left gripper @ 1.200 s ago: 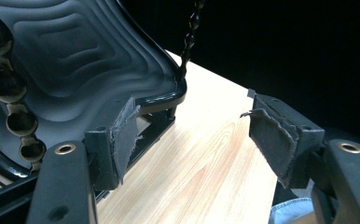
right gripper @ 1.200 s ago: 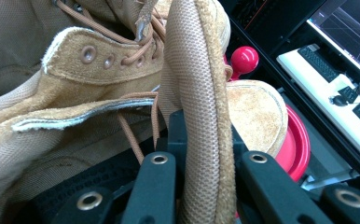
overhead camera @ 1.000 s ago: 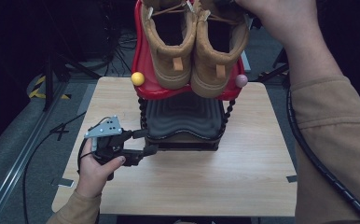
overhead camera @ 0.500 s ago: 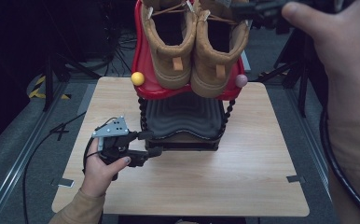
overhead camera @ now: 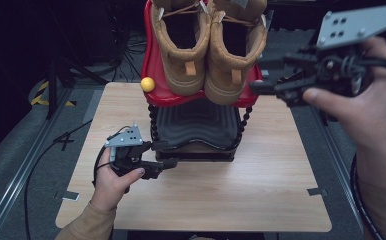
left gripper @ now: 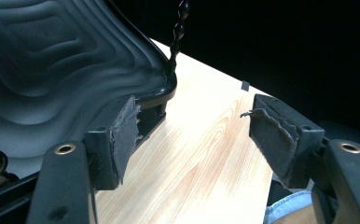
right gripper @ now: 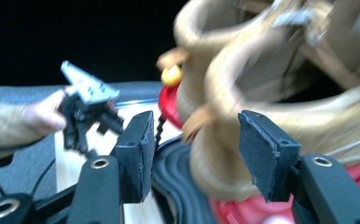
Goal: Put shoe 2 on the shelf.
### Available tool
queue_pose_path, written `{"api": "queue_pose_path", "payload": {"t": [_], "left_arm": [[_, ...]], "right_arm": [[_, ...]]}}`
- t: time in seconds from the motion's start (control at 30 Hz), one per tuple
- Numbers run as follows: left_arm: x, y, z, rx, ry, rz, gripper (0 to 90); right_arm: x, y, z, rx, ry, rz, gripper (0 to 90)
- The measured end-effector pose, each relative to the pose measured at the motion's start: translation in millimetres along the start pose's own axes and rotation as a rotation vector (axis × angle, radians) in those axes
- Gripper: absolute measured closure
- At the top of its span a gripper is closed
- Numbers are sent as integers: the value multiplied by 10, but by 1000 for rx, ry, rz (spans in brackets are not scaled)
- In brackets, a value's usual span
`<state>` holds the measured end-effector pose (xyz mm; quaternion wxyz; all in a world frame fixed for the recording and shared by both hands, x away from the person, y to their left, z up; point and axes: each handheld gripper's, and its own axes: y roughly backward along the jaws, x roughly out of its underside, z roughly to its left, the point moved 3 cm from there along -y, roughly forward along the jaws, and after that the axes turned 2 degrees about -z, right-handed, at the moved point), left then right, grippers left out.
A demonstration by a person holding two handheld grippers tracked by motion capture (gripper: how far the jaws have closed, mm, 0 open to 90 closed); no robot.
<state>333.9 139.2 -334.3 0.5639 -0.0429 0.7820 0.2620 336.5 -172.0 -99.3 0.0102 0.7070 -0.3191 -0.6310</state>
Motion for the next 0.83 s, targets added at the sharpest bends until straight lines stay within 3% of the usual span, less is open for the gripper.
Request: {"api": "queue_pose_path", "payload": {"t": [0.1, 0.13, 0.17, 0.23, 0.27, 0.3, 0.47, 0.5, 0.53, 0.6, 0.83], "left_arm": [[6, 27, 1, -6, 0, -4, 329], [6, 27, 1, -6, 0, -4, 329], [10, 38, -1, -12, 4, 3, 329], [13, 44, 2, -12, 2, 0, 329], [16, 46, 2, -13, 3, 0, 329], [18, 47, 1, -14, 6, 0, 329], [23, 58, 1, -23, 7, 4, 329], [23, 58, 1, -23, 7, 4, 329], [22, 53, 6, -21, 7, 1, 329], [24, 47, 7, -20, 8, 0, 329], [22, 44, -2, -21, 1, 1, 329]], "right_arm": [[343, -165, 105, -31, -19, 20, 459], [343, -165, 105, -31, -19, 20, 459], [528, -266, 156, -50, -39, 30, 455], [625, -319, 177, -59, -48, 44, 455], [818, -431, 210, -83, -73, 63, 453], [818, -431, 210, -83, -73, 63, 453], [1339, -690, 291, -128, -157, 98, 449], [1339, -690, 291, -128, -157, 98, 449], [1492, -763, 339, -128, -171, 114, 449], [1566, -799, 364, -126, -174, 120, 448], [2086, -1041, 471, -144, -233, 137, 419]]}}
